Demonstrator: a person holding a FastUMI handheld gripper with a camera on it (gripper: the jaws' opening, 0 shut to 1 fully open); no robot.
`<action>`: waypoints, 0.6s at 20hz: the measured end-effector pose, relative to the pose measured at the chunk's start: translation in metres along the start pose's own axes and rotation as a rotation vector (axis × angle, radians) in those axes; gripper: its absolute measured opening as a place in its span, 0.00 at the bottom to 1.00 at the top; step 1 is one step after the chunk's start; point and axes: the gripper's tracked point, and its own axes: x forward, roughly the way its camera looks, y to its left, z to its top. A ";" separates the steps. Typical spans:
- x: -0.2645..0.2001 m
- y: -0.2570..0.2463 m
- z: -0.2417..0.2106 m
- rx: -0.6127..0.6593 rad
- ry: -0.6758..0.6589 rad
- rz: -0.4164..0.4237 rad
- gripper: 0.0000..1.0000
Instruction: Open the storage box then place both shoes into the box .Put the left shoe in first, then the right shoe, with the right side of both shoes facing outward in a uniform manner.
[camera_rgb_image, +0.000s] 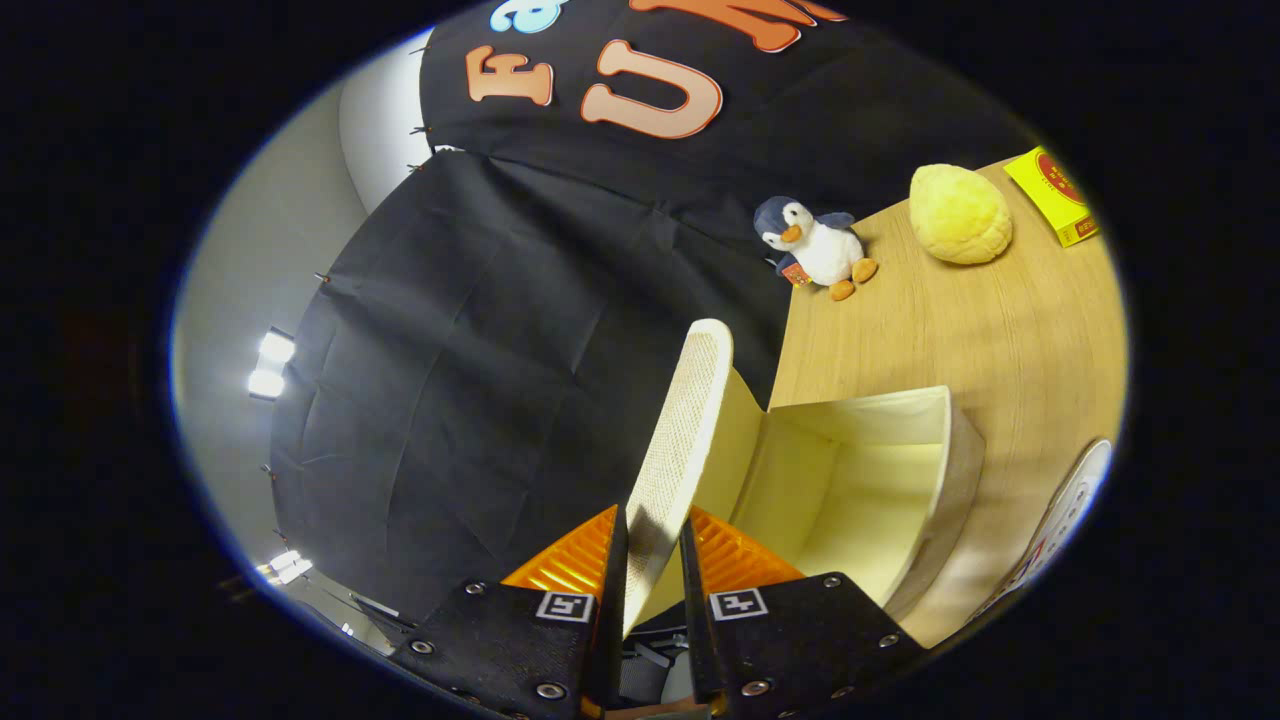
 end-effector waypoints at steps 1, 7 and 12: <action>0.005 0.009 0.000 -0.005 -0.004 0.010 0.26; 0.050 0.050 -0.014 -0.066 0.042 0.028 0.19; 0.108 0.072 -0.025 -0.093 0.066 -0.007 0.19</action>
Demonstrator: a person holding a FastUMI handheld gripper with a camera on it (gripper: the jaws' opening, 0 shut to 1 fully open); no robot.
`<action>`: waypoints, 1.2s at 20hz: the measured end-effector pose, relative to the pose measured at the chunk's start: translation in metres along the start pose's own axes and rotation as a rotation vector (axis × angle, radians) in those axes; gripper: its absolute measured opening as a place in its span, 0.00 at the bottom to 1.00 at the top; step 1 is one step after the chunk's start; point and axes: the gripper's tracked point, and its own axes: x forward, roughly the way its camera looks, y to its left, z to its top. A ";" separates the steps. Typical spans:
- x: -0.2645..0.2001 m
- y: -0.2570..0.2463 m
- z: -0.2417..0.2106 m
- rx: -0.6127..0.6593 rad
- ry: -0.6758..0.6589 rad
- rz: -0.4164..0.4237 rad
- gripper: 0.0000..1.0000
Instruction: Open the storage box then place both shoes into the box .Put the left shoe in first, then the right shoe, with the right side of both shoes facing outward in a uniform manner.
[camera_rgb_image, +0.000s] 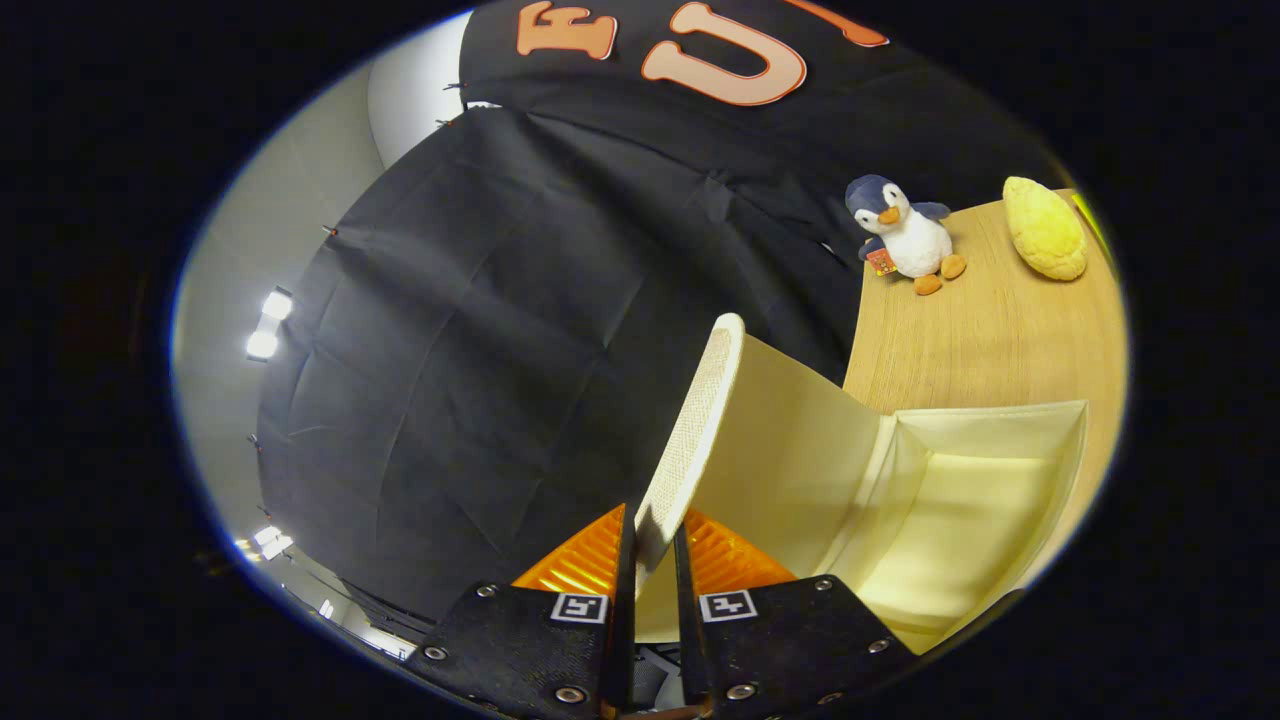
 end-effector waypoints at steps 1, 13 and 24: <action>0.009 0.004 -0.004 0.001 0.001 -0.012 0.19; 0.053 0.003 -0.037 -0.173 0.025 -0.147 0.83; -0.099 -0.156 0.013 -0.339 -0.139 -0.512 0.98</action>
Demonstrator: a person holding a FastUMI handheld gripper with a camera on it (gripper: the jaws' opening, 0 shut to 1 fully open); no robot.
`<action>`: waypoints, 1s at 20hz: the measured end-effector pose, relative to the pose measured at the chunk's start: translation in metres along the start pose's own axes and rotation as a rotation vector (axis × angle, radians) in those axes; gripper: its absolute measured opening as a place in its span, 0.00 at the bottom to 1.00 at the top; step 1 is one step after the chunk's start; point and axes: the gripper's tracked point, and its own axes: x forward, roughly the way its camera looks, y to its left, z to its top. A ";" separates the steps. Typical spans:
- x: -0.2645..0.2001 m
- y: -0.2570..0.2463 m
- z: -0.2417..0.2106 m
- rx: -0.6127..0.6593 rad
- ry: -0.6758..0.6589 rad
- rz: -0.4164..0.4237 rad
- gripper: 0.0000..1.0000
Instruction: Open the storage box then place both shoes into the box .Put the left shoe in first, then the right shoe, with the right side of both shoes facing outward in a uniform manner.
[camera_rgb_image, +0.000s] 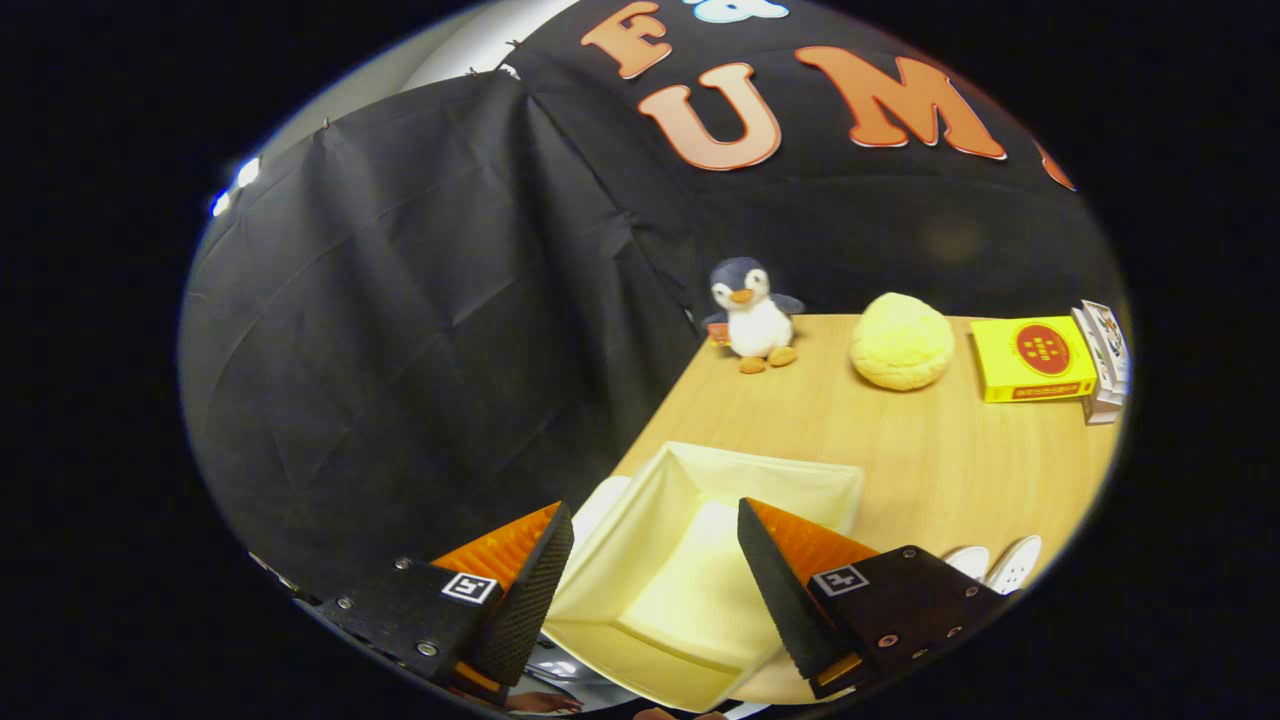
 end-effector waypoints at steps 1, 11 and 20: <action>-0.007 -0.019 -0.006 0.007 0.001 -0.031 0.98; -0.085 -0.172 -0.109 0.030 0.147 -0.324 0.97; -0.106 -0.214 -0.194 0.036 0.289 -0.420 0.85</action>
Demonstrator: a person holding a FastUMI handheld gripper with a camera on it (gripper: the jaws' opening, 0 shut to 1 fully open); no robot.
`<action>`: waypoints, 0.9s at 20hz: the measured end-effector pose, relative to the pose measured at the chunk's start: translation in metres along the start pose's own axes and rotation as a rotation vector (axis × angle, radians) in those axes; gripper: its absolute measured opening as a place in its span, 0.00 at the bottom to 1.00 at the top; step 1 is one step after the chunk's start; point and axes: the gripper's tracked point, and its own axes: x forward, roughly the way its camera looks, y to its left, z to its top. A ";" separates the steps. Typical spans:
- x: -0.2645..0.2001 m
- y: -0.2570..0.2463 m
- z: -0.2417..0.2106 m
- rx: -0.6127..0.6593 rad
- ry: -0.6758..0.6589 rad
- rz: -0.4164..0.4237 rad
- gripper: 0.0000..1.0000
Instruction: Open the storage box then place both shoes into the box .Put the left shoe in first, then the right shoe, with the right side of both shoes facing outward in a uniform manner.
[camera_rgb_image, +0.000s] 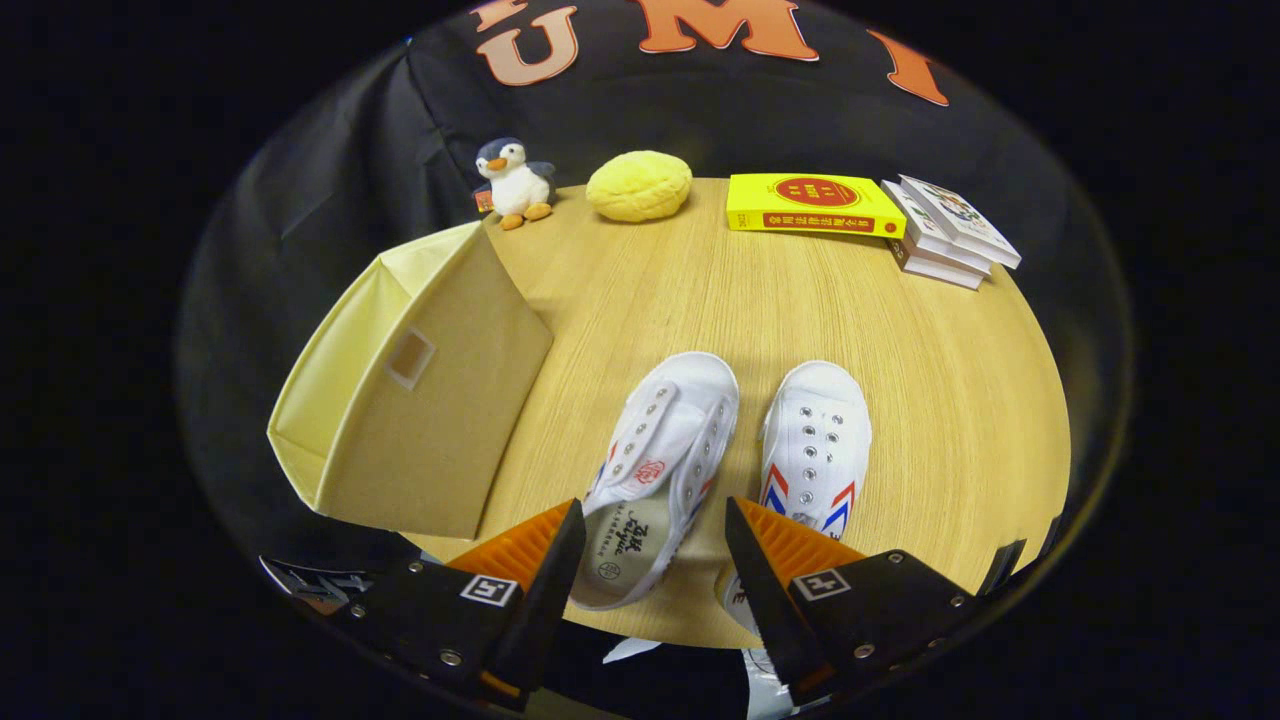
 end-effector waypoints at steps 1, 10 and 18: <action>0.003 -0.002 -0.004 -0.008 0.007 -0.014 0.82; 0.046 -0.017 -0.014 -0.069 0.012 -0.109 0.44; 0.064 -0.026 -0.005 0.047 -0.075 -0.172 0.11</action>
